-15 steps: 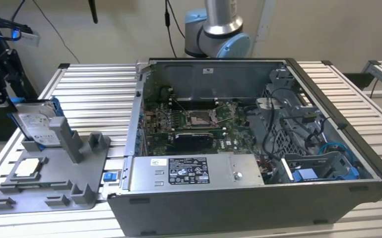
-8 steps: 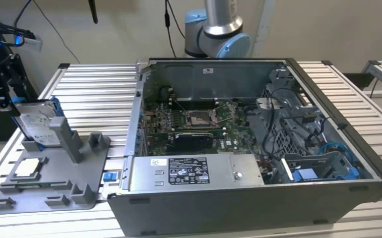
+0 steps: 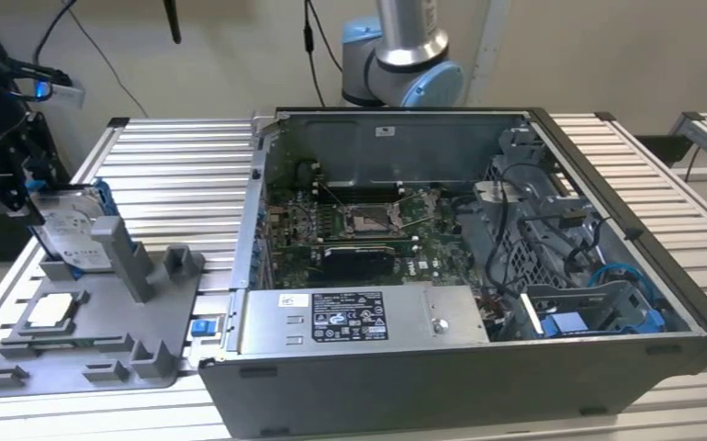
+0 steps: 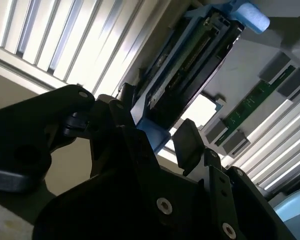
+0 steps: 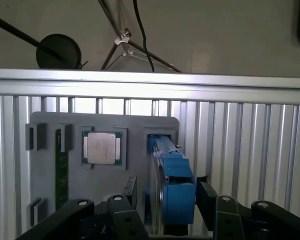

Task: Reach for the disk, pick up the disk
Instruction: 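Pick up the disk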

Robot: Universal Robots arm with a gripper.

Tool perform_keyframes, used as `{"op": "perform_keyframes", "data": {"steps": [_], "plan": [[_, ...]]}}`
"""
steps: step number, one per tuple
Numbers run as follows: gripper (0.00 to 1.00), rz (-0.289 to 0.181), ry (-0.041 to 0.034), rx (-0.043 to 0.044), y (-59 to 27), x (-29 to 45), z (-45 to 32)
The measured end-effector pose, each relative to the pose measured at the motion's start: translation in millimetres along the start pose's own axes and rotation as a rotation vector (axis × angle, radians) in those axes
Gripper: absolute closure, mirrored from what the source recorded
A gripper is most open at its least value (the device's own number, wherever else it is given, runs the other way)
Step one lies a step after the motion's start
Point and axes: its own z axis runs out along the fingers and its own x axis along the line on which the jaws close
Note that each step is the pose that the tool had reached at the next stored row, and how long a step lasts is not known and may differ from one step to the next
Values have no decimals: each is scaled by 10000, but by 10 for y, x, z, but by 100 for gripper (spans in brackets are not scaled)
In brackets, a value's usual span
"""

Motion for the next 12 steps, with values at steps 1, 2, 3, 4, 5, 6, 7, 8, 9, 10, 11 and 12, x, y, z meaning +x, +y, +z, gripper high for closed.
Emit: {"op": "perform_keyframes", "data": {"steps": [1,2,3,4,5,6,7,8,9,10,11,12], "plan": [[0,38,0,3,0,0,16],[0,87,-1,6,0,-1,33],[0,134,-1,6,0,-2,48],[0,175,-1,7,1,-4,64],[0,205,-1,9,1,-10,82],[0,216,0,8,1,-18,101],[0,226,0,8,1,-27,117],[0,233,0,8,1,-37,135],[0,236,0,9,0,-51,154],[0,236,0,8,0,-65,172],[0,238,0,10,1,-78,191],[0,241,-1,11,1,-89,211]]}}
